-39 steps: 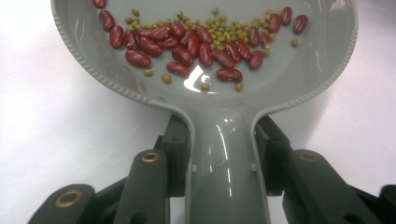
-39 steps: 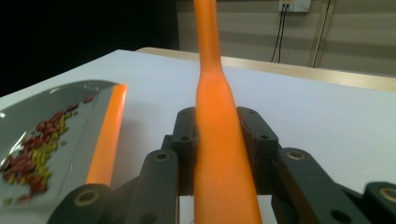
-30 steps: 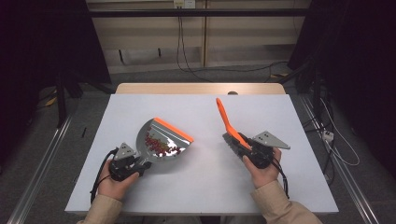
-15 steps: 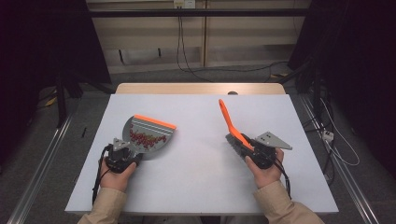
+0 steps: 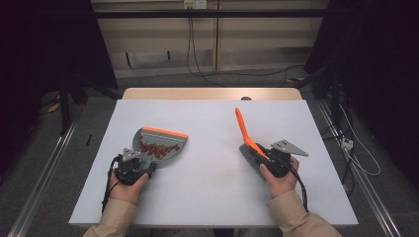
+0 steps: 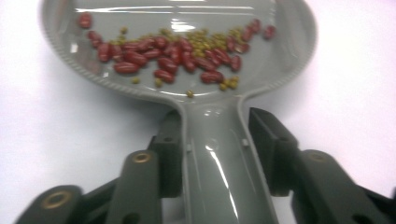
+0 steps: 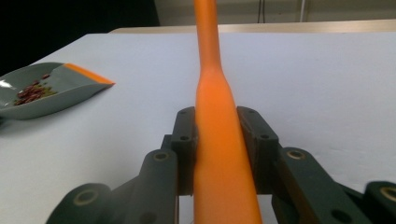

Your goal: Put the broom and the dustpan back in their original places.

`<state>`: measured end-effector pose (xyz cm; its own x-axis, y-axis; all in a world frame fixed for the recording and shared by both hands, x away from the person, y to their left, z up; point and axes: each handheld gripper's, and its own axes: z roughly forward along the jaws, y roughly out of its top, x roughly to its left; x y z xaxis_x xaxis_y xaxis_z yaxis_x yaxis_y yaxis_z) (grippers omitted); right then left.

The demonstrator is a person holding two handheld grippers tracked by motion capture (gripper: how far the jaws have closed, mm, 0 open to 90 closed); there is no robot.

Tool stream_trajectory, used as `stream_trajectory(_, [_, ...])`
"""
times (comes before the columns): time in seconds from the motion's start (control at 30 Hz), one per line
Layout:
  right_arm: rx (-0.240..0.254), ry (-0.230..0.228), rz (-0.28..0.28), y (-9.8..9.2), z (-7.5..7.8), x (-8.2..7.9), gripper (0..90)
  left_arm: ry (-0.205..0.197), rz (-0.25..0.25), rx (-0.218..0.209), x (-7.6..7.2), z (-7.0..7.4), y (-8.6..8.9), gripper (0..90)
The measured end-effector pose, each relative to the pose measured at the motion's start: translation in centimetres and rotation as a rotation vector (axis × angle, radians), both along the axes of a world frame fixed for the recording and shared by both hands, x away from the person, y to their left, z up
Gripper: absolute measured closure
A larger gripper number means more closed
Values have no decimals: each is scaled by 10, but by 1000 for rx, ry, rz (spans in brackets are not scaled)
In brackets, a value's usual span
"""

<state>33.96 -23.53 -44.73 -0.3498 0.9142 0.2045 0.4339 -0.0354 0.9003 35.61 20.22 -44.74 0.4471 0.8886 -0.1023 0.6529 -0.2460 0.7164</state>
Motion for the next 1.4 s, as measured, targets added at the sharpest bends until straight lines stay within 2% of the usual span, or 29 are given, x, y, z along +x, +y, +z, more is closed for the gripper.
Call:
stream_trajectory(0.07, [23, 12, -13, -8, -1, 0, 706, 1, -8, -21, -2, 0, -2, 546])
stream_trajectory(0.23, [-24, 21, -50, -21, -3, -5, 674, 1, -38, -42, -9, 1, -3, 487])
stream_trajectory(0.27, [-45, 24, -47, -23, -2, -7, 640, 1, -40, -45, -12, 2, -3, 463])
stream_trajectory(0.33, [-93, 35, -31, -24, -1, -10, 515, -5, -31, -54, -15, 3, -1, 401])
stream_trajectory(0.4, [-179, -8, -29, -27, 1, -16, 447, -10, -21, -65, -16, 4, 1, 284])
stream_trajectory(0.43, [-202, -27, -26, -29, 2, -19, 377, -30, -29, -70, -17, 5, 2, 240])
stream_trajectory(0.47, [-202, -38, -11, -32, 3, -20, 328, -44, -41, -67, -18, 6, 3, 213])
stream_trajectory(0.53, [-186, -44, 21, -38, 5, -24, 291, -92, -68, -95, -19, 10, 1, 162])
stream_trajectory(0.67, [-153, -64, 37, -48, 6, -33, 233, -181, -141, -120, -19, 17, -1, 113])
stream_trajectory(0.83, [-118, -70, 56, -58, 8, -42, 179, -239, -198, -212, -17, 23, 3, 84])
stream_trajectory(0.87, [-122, -79, 63, -59, 8, -44, 177, -253, -203, -218, -16, 24, 5, 81])
stream_trajectory(1.03, [-129, -70, 64, -65, 7, -52, 164, -289, -222, -299, -14, 24, 12, 66])
stream_trajectory(1.13, [-135, -73, 74, -66, 7, -57, 164, -308, -236, -305, -14, 23, 15, 66])
stream_trajectory(1.4, [-138, -68, 104, -66, 3, -66, 164, -308, -239, -304, -15, 21, 24, 62])
